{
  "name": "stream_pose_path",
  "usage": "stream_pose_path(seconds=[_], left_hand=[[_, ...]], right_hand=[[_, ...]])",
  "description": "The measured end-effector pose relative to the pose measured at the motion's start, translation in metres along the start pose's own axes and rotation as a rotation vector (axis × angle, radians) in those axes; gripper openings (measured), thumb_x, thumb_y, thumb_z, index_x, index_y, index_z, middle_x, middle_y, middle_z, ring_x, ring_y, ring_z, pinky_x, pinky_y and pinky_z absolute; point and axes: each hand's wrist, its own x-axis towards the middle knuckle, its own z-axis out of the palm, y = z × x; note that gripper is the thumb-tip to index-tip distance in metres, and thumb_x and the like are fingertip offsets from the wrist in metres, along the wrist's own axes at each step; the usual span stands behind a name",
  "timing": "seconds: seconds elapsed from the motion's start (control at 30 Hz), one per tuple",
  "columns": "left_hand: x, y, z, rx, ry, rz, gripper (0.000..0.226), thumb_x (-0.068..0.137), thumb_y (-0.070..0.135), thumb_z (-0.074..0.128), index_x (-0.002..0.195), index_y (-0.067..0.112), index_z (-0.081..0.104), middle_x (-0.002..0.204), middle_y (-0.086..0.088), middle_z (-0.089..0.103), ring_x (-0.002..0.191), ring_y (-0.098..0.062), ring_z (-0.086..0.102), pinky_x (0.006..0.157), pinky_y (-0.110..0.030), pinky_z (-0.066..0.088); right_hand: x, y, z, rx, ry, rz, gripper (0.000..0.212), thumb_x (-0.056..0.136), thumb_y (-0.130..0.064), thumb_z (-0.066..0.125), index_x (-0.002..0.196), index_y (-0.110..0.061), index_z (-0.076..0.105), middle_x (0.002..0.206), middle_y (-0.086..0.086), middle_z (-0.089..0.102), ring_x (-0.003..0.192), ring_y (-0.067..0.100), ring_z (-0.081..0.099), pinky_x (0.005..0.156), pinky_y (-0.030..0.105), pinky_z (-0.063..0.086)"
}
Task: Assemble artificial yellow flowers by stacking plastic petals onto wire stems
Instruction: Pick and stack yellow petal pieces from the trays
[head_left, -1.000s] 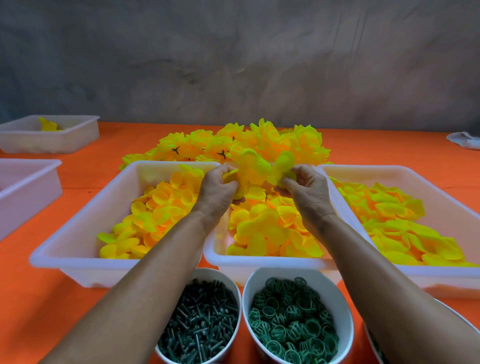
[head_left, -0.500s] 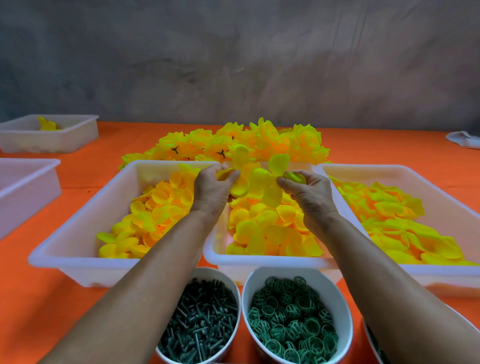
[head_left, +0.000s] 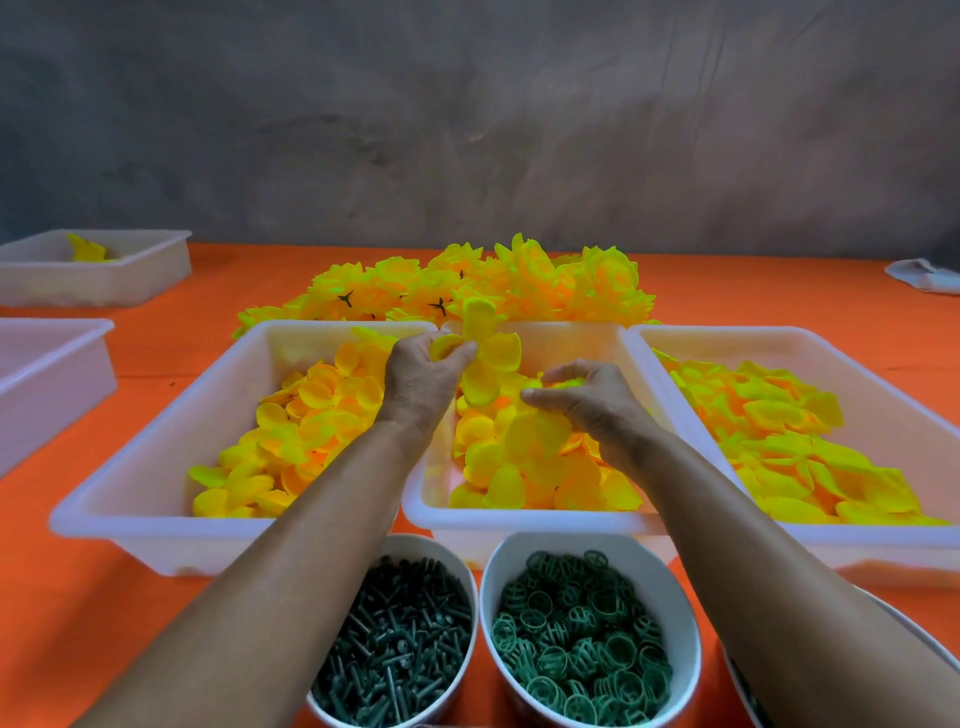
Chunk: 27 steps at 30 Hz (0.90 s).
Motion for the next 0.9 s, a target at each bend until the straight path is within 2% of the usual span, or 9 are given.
stream_pose_path(seconds=[0.1, 0.17, 0.3, 0.37, 0.47, 0.57, 0.67, 0.77, 0.9], left_hand=[[-0.001, 0.000, 0.000, 0.033, 0.017, 0.025, 0.010, 0.085, 0.013, 0.068, 0.094, 0.007, 0.069, 0.092, -0.008, 0.066, 0.085, -0.018, 0.058, 0.080, -0.031, 0.047], [0.000, 0.000, 0.000, 0.120, 0.060, 0.044, 0.015, 0.084, 0.012, 0.070, 0.099, 0.011, 0.066, 0.102, 0.000, 0.062, 0.097, -0.013, 0.054, 0.080, -0.022, 0.042], [0.000, -0.002, 0.000, 0.198, 0.090, 0.085, 0.027, 0.084, 0.012, 0.070, 0.110, 0.011, 0.064, 0.113, -0.002, 0.063, 0.106, -0.013, 0.054, 0.085, -0.021, 0.040], [0.000, -0.003, 0.000, 0.232, 0.080, 0.094, 0.031, 0.085, 0.013, 0.068, 0.115, 0.009, 0.062, 0.117, -0.007, 0.063, 0.110, -0.019, 0.056, 0.087, -0.026, 0.043], [0.001, -0.006, 0.003, 0.312, -0.081, 0.070, 0.035, 0.089, 0.018, 0.064, 0.122, 0.007, 0.058, 0.122, -0.009, 0.062, 0.115, -0.022, 0.056, 0.093, -0.031, 0.046], [0.003, -0.008, 0.006, 0.484, -0.207, 0.047, 0.045, 0.090, 0.027, 0.063, 0.130, 0.008, 0.054, 0.125, -0.010, 0.061, 0.118, -0.025, 0.055, 0.102, -0.043, 0.041], [0.003, -0.007, 0.006, 0.553, -0.227, 0.048, 0.049, 0.090, 0.030, 0.063, 0.133, 0.011, 0.052, 0.134, -0.010, 0.055, 0.123, -0.026, 0.051, 0.104, -0.043, 0.039], [-0.001, -0.002, 0.006, 0.506, -0.231, 0.060, 0.046, 0.091, 0.026, 0.062, 0.132, 0.011, 0.053, 0.137, -0.010, 0.052, 0.124, -0.025, 0.050, 0.102, -0.041, 0.041], [-0.006, 0.004, 0.007, 0.514, -0.268, 0.103, 0.036, 0.091, 0.019, 0.062, 0.125, 0.009, 0.060, 0.131, -0.010, 0.057, 0.118, -0.022, 0.053, 0.094, -0.029, 0.040]], right_hand=[[-0.002, 0.000, -0.001, -0.098, -0.040, -0.021, 0.018, 0.075, -0.023, 0.078, 0.070, -0.012, 0.064, 0.074, 0.004, 0.060, 0.070, 0.015, 0.051, 0.059, 0.026, 0.034], [-0.002, -0.001, -0.002, -0.178, -0.045, -0.035, 0.022, 0.078, -0.024, 0.075, 0.061, -0.015, 0.063, 0.062, -0.002, 0.054, 0.060, 0.010, 0.046, 0.054, 0.025, 0.031], [-0.002, 0.000, -0.001, -0.409, -0.102, -0.072, 0.020, 0.071, -0.024, 0.079, 0.059, -0.019, 0.064, 0.055, -0.006, 0.051, 0.056, 0.010, 0.046, 0.049, 0.023, 0.032], [-0.003, 0.002, 0.000, -0.520, -0.107, -0.097, 0.017, 0.066, -0.028, 0.083, 0.070, -0.019, 0.069, 0.067, -0.007, 0.057, 0.068, 0.011, 0.053, 0.053, 0.022, 0.038], [-0.001, 0.003, 0.000, -0.592, -0.044, -0.137, 0.037, 0.063, -0.034, 0.084, 0.093, -0.018, 0.070, 0.093, 0.000, 0.062, 0.084, 0.017, 0.060, 0.067, 0.029, 0.048], [-0.001, 0.003, 0.002, -0.612, 0.063, -0.201, 0.031, 0.073, -0.032, 0.075, 0.099, -0.018, 0.070, 0.106, 0.006, 0.067, 0.096, 0.024, 0.063, 0.078, 0.039, 0.053], [-0.002, -0.002, 0.001, -0.608, 0.181, -0.208, 0.019, 0.082, -0.024, 0.064, 0.096, -0.016, 0.072, 0.107, 0.011, 0.069, 0.100, 0.030, 0.063, 0.082, 0.041, 0.053], [-0.002, -0.015, -0.007, -0.610, 0.184, -0.205, 0.015, 0.084, -0.019, 0.062, 0.092, -0.013, 0.074, 0.100, 0.014, 0.071, 0.099, 0.030, 0.063, 0.078, 0.030, 0.047], [-0.006, -0.028, -0.029, -0.599, 0.153, -0.212, 0.014, 0.084, -0.014, 0.063, 0.091, -0.012, 0.075, 0.098, 0.015, 0.071, 0.096, 0.028, 0.064, 0.075, 0.029, 0.046]])
